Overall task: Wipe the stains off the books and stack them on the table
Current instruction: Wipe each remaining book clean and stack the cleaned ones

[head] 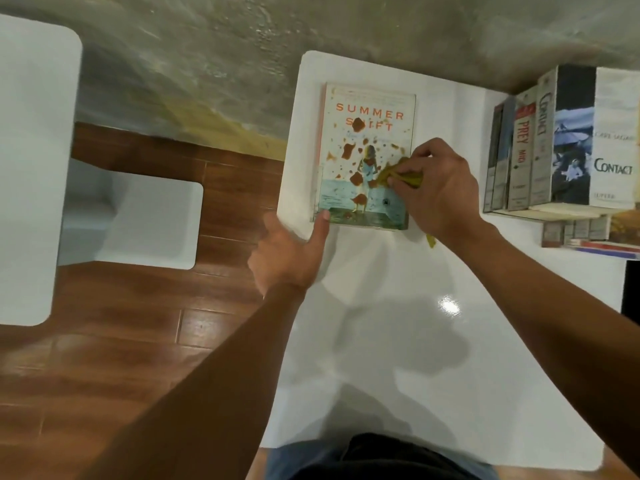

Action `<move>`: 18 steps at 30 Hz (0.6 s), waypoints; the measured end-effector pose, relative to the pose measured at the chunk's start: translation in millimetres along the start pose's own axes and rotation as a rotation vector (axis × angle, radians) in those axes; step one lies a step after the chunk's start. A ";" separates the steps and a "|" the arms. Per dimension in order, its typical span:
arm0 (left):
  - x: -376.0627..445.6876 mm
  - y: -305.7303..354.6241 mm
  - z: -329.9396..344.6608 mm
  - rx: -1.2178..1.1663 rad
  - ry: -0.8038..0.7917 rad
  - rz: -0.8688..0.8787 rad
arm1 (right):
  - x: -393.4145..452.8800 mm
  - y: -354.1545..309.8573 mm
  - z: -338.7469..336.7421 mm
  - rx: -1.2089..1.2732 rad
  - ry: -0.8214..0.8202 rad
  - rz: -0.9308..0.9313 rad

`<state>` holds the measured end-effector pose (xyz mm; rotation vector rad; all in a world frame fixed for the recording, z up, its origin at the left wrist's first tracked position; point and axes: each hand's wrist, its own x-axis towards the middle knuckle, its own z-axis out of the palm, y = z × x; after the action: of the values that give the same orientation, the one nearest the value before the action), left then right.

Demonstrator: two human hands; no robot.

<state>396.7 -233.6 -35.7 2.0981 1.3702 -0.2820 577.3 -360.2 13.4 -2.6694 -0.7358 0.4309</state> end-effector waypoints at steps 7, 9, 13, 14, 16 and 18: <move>3.3 -3.0 -1.2 -0.038 0.008 0.022 | -3.9 -1.3 -0.2 -0.017 -0.054 -0.019; 5.6 -3.7 -1.1 -0.047 -0.002 0.020 | 13.9 -2.9 -2.6 -0.024 -0.001 0.032; 5.6 -6.5 0.5 -0.062 0.010 0.022 | 28.8 -9.8 -2.5 0.015 0.004 0.108; 5.2 -7.2 0.9 -0.064 0.014 0.024 | 23.0 -9.0 -1.4 0.001 -0.030 0.086; 6.1 -5.5 1.0 -0.071 0.014 0.028 | 17.0 -4.5 -4.2 -0.042 -0.086 0.063; 8.6 -3.3 0.5 -0.081 -0.002 0.020 | 32.3 -3.3 -9.8 -0.032 -0.066 0.138</move>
<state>397.6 -226.5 -41.5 2.0432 1.3368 -0.2168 605.9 -342.4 17.2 -2.7579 -0.5836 0.5493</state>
